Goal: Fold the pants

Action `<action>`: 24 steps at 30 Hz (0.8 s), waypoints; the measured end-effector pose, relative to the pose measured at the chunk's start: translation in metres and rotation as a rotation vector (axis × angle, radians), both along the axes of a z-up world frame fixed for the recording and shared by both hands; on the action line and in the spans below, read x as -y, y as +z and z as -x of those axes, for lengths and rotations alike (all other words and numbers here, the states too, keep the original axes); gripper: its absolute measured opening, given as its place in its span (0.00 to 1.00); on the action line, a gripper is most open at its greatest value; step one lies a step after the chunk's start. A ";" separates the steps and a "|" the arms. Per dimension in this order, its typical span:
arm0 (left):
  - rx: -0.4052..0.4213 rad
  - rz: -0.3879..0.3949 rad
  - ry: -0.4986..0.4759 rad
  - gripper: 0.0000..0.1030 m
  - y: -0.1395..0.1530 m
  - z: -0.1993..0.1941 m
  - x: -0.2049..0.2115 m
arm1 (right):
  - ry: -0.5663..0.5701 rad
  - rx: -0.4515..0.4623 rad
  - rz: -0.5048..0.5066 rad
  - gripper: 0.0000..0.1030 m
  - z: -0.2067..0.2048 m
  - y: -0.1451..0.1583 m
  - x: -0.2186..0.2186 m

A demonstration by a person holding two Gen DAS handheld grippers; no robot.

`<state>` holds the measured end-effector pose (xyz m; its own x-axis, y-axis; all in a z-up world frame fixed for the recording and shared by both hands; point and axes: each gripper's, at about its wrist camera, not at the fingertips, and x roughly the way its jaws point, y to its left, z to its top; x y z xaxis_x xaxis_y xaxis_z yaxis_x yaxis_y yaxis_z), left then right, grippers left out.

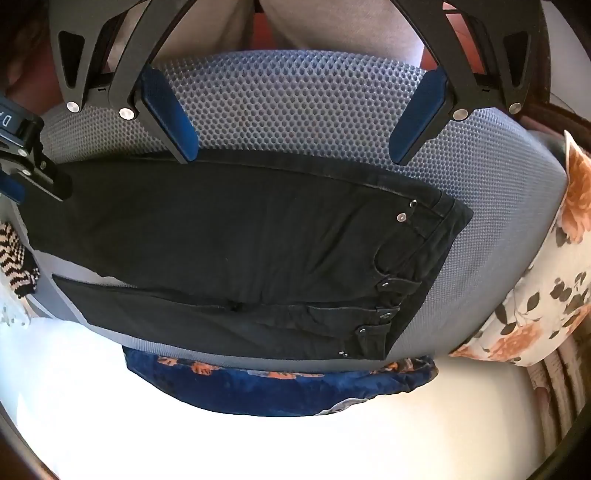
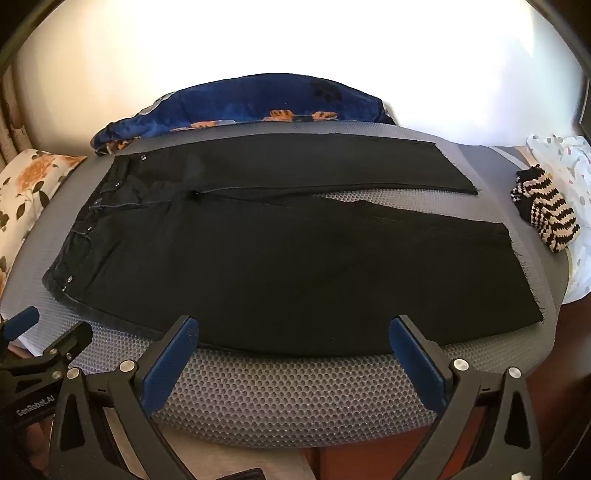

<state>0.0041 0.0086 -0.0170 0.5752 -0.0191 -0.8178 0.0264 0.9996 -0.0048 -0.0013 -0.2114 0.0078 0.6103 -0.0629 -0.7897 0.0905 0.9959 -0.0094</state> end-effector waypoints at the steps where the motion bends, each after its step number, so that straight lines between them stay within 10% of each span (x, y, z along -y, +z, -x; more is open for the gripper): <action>1: 0.001 -0.002 -0.001 0.99 0.000 0.000 0.000 | -0.001 -0.001 0.003 0.99 0.000 -0.001 0.000; 24: 0.010 0.009 0.021 0.99 0.000 -0.003 -0.006 | 0.008 -0.007 -0.020 0.99 -0.002 -0.007 0.005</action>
<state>0.0070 0.0151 -0.0173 0.5836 -0.0145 -0.8119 0.0057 0.9999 -0.0137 0.0006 -0.2165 0.0009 0.6055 -0.0419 -0.7948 0.0824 0.9965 0.0103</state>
